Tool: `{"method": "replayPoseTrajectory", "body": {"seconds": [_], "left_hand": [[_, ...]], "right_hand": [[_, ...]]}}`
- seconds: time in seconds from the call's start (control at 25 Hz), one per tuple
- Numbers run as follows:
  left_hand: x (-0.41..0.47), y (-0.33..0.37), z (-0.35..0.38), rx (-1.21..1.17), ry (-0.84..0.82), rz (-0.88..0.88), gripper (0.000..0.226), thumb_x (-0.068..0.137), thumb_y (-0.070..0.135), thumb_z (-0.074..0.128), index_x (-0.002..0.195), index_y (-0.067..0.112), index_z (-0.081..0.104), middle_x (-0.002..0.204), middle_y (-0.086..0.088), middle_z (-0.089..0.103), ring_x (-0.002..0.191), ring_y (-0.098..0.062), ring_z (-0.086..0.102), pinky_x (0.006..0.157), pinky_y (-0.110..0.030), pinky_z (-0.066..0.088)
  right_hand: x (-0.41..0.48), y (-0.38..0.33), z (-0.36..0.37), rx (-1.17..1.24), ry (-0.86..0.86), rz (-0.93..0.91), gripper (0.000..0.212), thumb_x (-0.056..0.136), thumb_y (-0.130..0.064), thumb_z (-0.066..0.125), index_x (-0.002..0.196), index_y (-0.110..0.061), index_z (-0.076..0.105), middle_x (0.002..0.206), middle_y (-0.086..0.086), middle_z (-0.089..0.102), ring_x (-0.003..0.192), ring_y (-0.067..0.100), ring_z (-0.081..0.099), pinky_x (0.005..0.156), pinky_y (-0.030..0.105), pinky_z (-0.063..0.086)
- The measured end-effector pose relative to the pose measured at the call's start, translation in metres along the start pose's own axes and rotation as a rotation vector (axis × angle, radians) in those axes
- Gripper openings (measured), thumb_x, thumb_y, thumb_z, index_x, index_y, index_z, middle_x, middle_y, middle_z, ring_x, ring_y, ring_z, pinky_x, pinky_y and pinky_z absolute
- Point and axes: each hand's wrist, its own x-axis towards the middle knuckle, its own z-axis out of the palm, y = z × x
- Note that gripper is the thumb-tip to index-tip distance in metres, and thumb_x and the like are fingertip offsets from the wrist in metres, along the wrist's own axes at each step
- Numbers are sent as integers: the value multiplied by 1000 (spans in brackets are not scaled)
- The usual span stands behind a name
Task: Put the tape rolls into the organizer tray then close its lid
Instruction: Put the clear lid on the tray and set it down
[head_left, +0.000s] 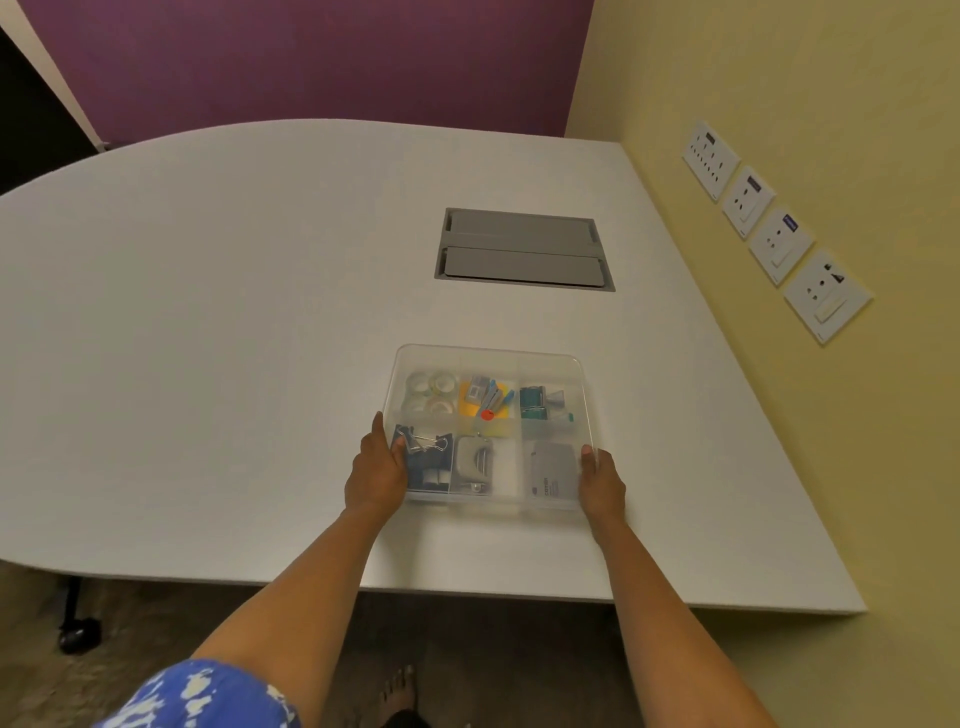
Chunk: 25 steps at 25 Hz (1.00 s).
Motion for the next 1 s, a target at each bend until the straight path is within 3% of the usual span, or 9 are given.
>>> {"method": "replayPoseTrajectory", "body": {"seconds": [0.4,0.56,0.68,0.8,1.0], "left_hand": [[-2,-3,6,48,42,-9,55,101,44,30,150,23,18,147,-8,43,128,-33,50,99,-49,47],[-1,-3,6,105,59,-1,53,101,42,30,149,19,21,149,-9,40,130,-33,47,103,-49,44],[-1,-2,7,238,84,31,53,102,40,27,150,17,20,156,-9,30,138,-32,37,112,-49,35],[2,2,8,364,127,130,51,103,35,26,151,17,20,160,-8,19,145,-28,25,118,-45,22],[32,24,13,433,60,256,50,104,34,23,151,19,21,161,-6,14,149,-24,15,122,-40,9]], "right_hand": [[0,5,8,-133,137,-113,39,104,-34,30,114,-6,54,109,16,66,96,32,65,78,43,59],[-4,4,10,-230,195,-127,39,104,-35,28,123,-10,51,115,15,64,101,33,64,81,45,58],[-4,-3,9,-366,230,-173,45,102,-33,35,141,-10,38,133,14,55,118,33,56,96,47,51],[3,-13,9,-498,240,-299,48,101,-29,41,145,-11,34,146,10,45,132,28,46,108,42,40],[30,-36,21,-600,105,-366,53,103,-35,35,150,-14,25,159,6,25,147,23,23,119,38,24]]}}
